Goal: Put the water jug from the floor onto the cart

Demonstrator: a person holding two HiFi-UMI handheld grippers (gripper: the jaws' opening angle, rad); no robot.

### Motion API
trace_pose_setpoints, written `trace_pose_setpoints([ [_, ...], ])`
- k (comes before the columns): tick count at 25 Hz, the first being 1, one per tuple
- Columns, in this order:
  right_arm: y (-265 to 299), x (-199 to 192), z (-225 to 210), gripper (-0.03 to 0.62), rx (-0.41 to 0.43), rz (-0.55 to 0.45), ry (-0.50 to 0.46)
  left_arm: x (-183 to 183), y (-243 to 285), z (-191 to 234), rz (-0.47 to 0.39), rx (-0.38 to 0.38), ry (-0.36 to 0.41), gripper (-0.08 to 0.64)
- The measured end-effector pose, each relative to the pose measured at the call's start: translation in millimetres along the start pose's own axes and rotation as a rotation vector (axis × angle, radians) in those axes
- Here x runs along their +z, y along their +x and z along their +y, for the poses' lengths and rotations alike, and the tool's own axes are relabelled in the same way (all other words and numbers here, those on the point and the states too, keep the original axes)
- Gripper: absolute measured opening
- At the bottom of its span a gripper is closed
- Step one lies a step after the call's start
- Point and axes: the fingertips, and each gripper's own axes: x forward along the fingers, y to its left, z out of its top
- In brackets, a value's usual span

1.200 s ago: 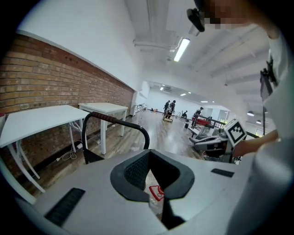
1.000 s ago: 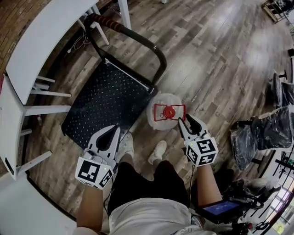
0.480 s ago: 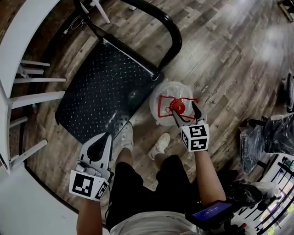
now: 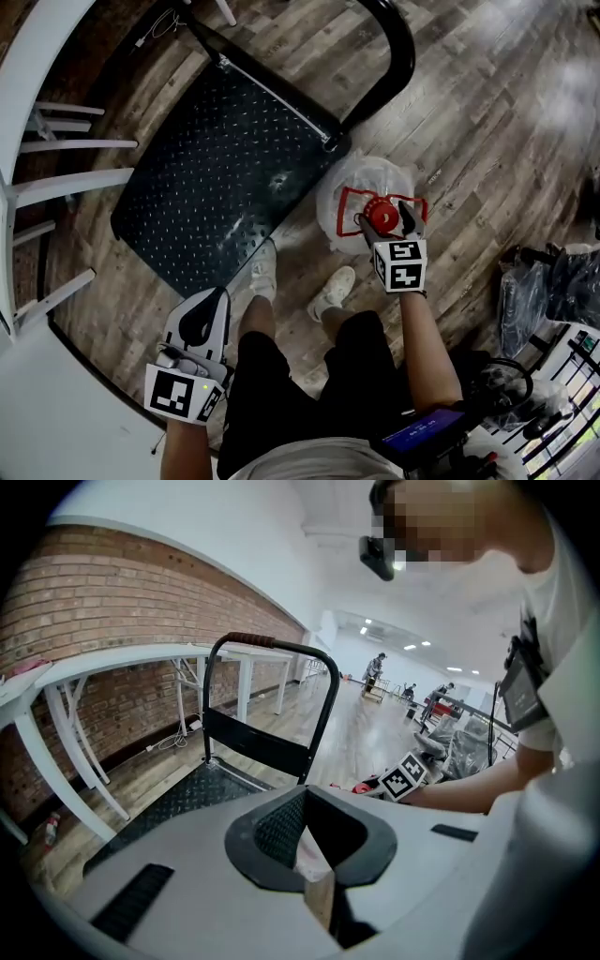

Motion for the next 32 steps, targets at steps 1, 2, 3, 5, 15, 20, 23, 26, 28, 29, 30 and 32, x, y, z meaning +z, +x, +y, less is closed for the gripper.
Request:
trace_pose_setpoints([
  [1,2.7,-2.8,-0.6,0.362,-0.006,0.010,0.004,-0.6,0.5,1.2,0.000,0.002,-0.001,0.000],
  [2,4.8,-5.4,-0.6,0.362,-0.011,0.018,0.004,-1.1,0.8,2.2,-0.001,0.004,-0.003,0.000],
  [3,6.2,-7.7,-0.3,0.360,-0.015,0.024,0.003,-1.5,0.8,3.0,-0.003,0.006,-0.004,0.000],
  [5,6.6,-10.2,-1.1,0.358,-0.027,0.024,0.014,-2.1,-0.1,3.8,-0.006,0.009,-0.002,0.000],
  [15,-34.2,-5.2,-8.9,0.314,-0.109,-0.021,0.087,12.9,-9.8,6.8,-0.032,-0.001,0.015,0.000],
  [20,-103.6,21.6,1.5,0.314,-0.102,-0.031,0.051,44.0,-25.1,0.0,-0.070,0.004,0.027,0.000],
  [23,-142.8,50.3,5.6,0.314,-0.090,-0.041,-0.004,71.7,-40.0,0.9,-0.122,0.040,0.025,0.000],
  [26,-181.8,75.0,11.2,0.314,-0.070,-0.049,-0.043,94.3,-63.9,7.6,-0.173,0.096,0.020,0.000],
  [28,-205.7,94.5,13.8,0.314,-0.053,-0.066,-0.072,108.4,-83.1,14.4,-0.215,0.144,0.008,0.000],
  [29,-216.8,105.0,15.6,0.314,-0.042,-0.077,-0.089,115.0,-93.1,17.4,-0.235,0.168,0.002,0.000],
  [30,-228.0,114.7,18.4,0.314,-0.032,-0.086,-0.107,120.6,-103.5,19.8,-0.252,0.189,-0.005,0.000],
  [32,-249.1,130.3,27.4,0.314,-0.012,-0.099,-0.143,128.3,-124.0,23.2,-0.278,0.221,-0.017,0.000],
])
